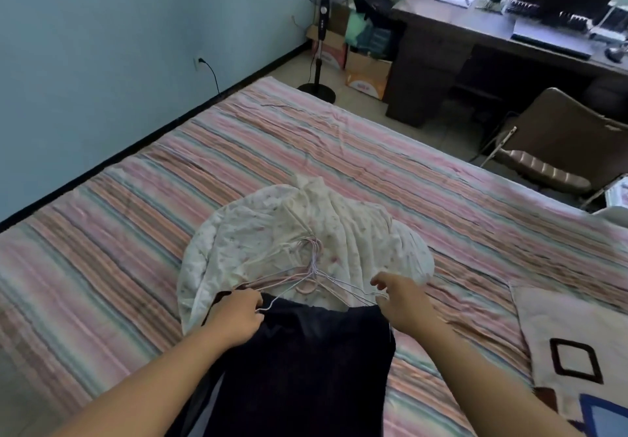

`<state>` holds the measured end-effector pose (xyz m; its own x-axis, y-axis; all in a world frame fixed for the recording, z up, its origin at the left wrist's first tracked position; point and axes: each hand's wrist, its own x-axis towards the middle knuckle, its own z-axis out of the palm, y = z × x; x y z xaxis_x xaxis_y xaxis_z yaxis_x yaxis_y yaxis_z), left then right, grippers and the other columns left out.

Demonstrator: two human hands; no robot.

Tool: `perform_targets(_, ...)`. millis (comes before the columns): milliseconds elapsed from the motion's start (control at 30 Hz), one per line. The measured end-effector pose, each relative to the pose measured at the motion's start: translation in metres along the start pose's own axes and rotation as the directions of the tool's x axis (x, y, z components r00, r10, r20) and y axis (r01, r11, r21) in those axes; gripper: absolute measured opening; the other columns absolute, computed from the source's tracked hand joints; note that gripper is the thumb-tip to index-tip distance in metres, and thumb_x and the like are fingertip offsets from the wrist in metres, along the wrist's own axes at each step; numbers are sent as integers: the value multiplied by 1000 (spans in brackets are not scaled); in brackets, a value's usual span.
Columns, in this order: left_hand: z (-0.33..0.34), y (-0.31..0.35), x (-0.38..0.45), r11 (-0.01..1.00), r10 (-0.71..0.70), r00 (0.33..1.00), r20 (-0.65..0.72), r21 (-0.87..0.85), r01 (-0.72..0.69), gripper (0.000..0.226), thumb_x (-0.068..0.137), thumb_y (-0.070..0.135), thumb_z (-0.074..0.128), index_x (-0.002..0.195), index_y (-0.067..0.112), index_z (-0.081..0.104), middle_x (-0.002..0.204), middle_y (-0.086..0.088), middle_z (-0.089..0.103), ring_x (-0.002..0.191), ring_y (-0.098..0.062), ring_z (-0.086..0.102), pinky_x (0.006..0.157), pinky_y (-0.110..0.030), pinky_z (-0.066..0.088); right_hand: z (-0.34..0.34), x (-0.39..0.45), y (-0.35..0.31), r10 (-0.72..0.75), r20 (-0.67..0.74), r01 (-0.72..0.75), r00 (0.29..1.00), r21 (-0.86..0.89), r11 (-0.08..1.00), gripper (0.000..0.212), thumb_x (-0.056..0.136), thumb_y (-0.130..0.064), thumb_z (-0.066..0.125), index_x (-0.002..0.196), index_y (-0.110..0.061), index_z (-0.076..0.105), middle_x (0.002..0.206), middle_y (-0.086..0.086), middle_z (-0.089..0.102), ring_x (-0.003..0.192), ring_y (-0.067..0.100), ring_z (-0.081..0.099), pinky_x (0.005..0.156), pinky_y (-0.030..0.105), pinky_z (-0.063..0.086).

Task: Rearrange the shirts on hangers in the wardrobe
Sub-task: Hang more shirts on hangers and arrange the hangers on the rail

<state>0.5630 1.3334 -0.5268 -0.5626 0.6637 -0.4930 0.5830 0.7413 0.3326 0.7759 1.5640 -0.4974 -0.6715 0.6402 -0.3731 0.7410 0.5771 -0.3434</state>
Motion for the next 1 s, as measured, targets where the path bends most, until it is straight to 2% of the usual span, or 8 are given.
perform_targets(133, 39, -24, 33, 999, -54, 996, 76, 5, 54, 31, 91, 30, 58, 119, 17, 58, 122, -1, 62, 112, -23, 58, 93, -39, 50, 43, 45, 18, 6, 72, -1, 997, -71, 998, 41, 93, -16, 54, 133, -25, 55, 130, -2, 61, 120, 21, 56, 96, 35, 48)
perform_targets(400, 91, -44, 73, 997, -72, 996, 54, 3, 72, 36, 96, 31, 55, 130, 22, 51, 126, -1, 61, 120, -25, 53, 91, -40, 49, 99, 106, 46, 15, 162, 21, 987, -218, 976, 57, 97, -24, 55, 150, -24, 36, 138, 7, 56, 125, 30, 51, 97, 39, 45)
perform_targets(533, 101, -42, 79, 993, -118, 991, -57, -37, 116, 24, 97, 29, 55, 120, 24, 59, 115, 1, 62, 115, -24, 50, 84, -38, 49, 115, 117, 48, 15, 180, 26, 983, -226, 974, 37, 96, -22, 55, 132, -19, 50, 126, 9, 60, 114, 31, 56, 87, 38, 47)
perform_targets(633, 102, -41, 79, 991, -132, 984, -124, -52, 126, 7, 97, 23, 55, 101, 23, 61, 103, 1, 62, 106, -24, 54, 78, -37, 46, 121, 115, 50, 20, 84, -6, 996, -166, 986, 17, 97, -23, 56, 113, -17, 57, 113, 6, 63, 104, 28, 57, 77, 35, 43)
perform_targets(700, 101, -39, 77, 991, -127, 981, -147, -62, 119, 6, 97, 21, 55, 92, 24, 57, 97, 2, 63, 100, -24, 57, 78, -37, 44, 119, 111, 50, 42, 9, -41, 999, -87, 995, 7, 98, -23, 55, 100, -17, 58, 102, 5, 63, 93, 27, 57, 69, 33, 38)
perform_targets(833, 87, -37, 68, 979, -157, 973, -169, -160, 130, 10, 96, 23, 56, 87, 27, 53, 89, 6, 63, 89, -23, 58, 71, -35, 46, 105, 93, 49, 45, -19, -45, 999, 0, 999, 13, 97, -19, 55, 85, -20, 52, 85, 1, 61, 78, 24, 55, 63, 34, 39)
perform_targets(933, 67, -34, 56, 979, -133, 970, -201, -179, 98, 14, 95, 22, 57, 83, 28, 52, 83, 8, 60, 83, -20, 57, 71, -36, 48, 88, 72, 42, 11, -51, -12, 999, -3, 1000, 16, 97, -18, 54, 82, -20, 51, 81, 0, 60, 74, 23, 55, 65, 36, 45)
perform_targets(1000, 53, -33, 45, 982, -120, 975, -189, -170, 88, 14, 95, 23, 56, 84, 28, 52, 83, 7, 62, 80, -20, 58, 72, -37, 49, 78, 56, 36, -10, -75, 8, 997, -18, 1000, 18, 97, -19, 53, 81, -23, 49, 76, -3, 58, 71, 21, 53, 61, 35, 41)
